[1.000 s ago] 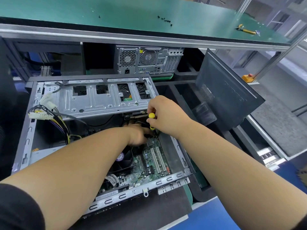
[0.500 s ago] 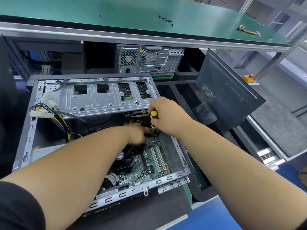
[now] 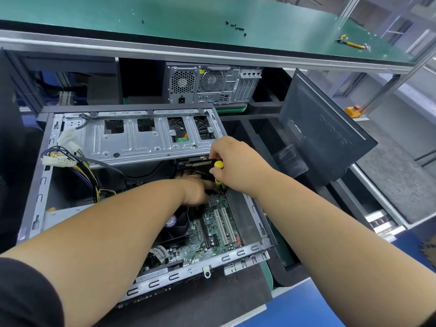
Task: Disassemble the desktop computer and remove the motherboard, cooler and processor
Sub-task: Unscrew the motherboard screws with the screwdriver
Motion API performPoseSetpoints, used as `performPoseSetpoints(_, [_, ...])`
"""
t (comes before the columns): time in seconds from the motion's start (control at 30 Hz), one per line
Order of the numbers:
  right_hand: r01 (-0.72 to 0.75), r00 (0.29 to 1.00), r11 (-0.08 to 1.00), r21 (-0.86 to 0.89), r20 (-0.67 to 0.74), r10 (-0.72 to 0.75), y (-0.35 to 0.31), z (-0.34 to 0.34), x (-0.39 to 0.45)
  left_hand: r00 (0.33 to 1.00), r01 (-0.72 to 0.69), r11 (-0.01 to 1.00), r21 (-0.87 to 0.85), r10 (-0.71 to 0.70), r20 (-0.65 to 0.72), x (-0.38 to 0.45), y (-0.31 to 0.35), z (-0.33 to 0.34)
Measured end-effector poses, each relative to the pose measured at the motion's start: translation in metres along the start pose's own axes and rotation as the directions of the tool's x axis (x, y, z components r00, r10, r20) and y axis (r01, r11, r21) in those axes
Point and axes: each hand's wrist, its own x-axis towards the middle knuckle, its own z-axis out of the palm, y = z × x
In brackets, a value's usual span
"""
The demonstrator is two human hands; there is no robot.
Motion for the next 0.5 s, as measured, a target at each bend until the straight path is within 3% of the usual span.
performPoseSetpoints(0.5, [0.011, 1.0, 0.999, -0.037, 0.019, -0.01, -0.0003, -0.0005, 0.0035, 1.0, 0.016, 1.0, -0.007, -0.016, 0.017, 0.0, -0.0009, -0.0002])
